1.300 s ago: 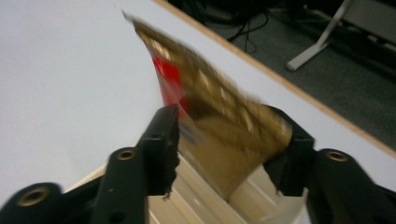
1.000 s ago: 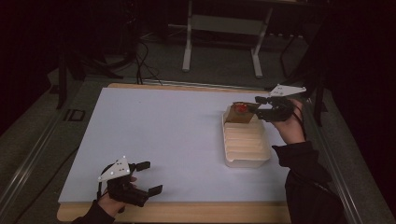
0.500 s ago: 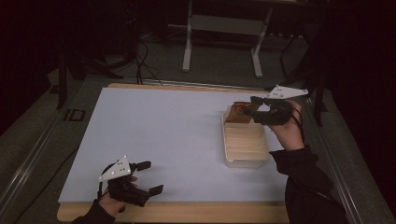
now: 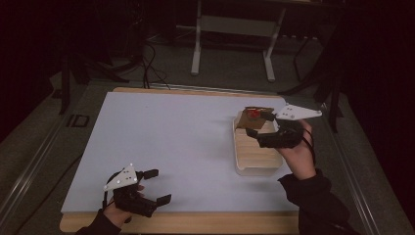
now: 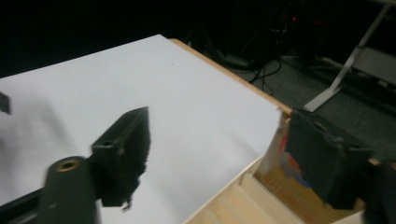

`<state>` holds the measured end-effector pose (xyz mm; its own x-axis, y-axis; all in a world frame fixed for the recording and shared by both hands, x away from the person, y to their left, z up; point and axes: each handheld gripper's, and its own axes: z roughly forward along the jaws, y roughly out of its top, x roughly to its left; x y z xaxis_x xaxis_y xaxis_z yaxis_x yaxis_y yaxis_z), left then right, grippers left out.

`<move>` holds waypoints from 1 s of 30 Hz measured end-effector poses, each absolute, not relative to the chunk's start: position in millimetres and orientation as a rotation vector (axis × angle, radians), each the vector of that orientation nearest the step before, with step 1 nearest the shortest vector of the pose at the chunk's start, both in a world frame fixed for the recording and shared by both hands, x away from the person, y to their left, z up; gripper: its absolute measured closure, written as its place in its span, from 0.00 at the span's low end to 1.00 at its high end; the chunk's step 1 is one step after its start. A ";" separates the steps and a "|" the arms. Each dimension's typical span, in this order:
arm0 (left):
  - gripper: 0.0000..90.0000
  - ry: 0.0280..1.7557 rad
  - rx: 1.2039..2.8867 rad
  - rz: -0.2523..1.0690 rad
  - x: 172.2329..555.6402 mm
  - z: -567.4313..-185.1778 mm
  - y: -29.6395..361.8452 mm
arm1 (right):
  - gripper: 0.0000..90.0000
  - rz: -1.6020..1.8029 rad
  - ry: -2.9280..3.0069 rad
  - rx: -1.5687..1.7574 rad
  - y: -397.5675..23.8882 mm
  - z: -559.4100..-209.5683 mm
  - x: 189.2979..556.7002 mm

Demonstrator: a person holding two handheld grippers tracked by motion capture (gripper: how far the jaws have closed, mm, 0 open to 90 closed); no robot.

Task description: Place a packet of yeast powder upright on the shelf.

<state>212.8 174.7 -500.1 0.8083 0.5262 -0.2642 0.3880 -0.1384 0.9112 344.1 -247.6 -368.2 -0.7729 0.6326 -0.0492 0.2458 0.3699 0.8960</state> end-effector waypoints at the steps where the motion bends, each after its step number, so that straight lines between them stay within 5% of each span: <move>1: 0.02 0.710 1.757 0.138 213.0 -500.1 174.5 | 0.17 1.376 2.239 0.762 -245.1 -369.1 337.6; 30: 0.02 0.685 1.764 0.136 212.6 -499.3 172.2 | 0.13 1.468 2.332 0.694 -221.3 -420.7 264.4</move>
<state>212.6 172.2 -499.3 0.8209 0.5116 -0.2539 0.3754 -0.1483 0.9149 264.4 -221.3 -420.7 -0.8387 0.5447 0.0044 0.2392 0.3611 0.9013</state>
